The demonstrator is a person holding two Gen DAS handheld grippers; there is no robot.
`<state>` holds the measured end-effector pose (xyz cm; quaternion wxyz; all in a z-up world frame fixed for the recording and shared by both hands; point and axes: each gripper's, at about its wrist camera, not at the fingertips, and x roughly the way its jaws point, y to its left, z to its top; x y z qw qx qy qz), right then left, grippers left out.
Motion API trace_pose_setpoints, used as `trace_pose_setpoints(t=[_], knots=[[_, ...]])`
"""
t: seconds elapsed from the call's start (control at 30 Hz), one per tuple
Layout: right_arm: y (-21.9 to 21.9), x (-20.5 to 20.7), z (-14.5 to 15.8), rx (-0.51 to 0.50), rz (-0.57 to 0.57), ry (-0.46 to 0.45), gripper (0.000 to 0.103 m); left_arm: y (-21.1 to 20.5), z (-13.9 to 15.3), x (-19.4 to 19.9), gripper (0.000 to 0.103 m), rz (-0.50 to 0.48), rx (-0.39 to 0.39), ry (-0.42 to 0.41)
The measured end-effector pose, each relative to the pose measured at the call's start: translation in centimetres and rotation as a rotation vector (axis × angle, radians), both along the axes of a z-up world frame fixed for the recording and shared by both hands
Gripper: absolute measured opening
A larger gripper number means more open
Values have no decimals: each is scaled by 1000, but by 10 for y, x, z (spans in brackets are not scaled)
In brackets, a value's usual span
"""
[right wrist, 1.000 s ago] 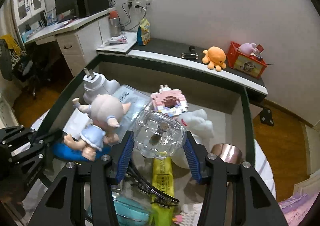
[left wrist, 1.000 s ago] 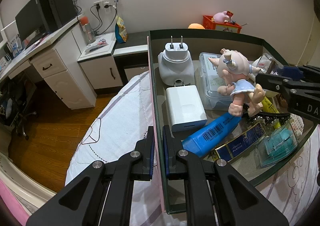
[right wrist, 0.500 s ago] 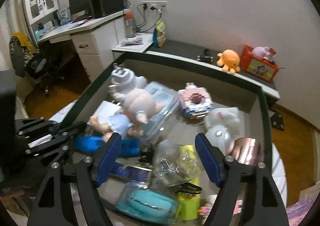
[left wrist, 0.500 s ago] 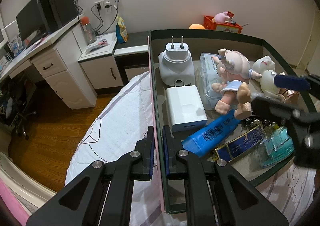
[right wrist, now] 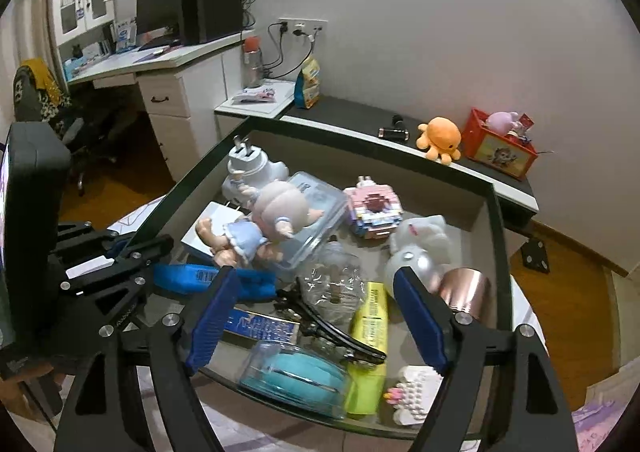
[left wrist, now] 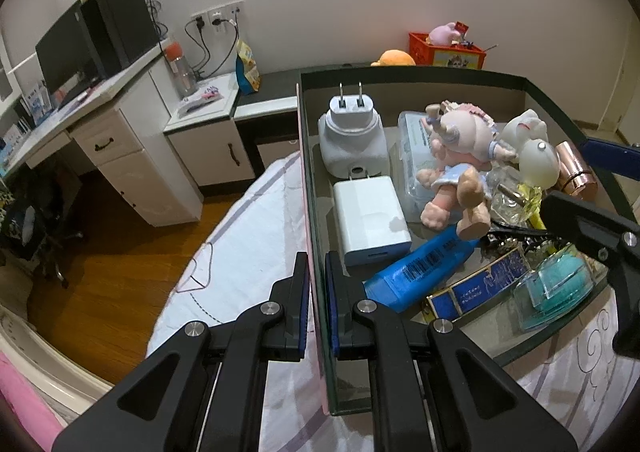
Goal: Organize rigid objects
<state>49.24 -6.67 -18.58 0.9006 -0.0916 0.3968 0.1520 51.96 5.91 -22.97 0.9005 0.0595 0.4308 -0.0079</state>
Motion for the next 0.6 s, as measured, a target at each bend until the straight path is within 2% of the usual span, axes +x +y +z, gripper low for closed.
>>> trace_pose_setpoints(t=[0.17, 0.27, 0.47, 0.57, 0.6], knots=[[-14, 0, 6, 2, -39, -17, 82, -6, 27, -11, 9, 4, 41, -70], [-24, -1, 11, 15, -67, -33, 82, -14, 47, -14, 9, -28, 18, -105], [-42, 1, 14, 29, -120, -30, 84, -33, 56, -4, 9, -62, 6, -90], [-49, 1, 11, 21, -133, -24, 84, -43, 53, 1, 17, -62, 4, -74], [-51, 0, 10, 24, -135, -23, 84, -45, 52, 2, 24, -57, 3, -77]])
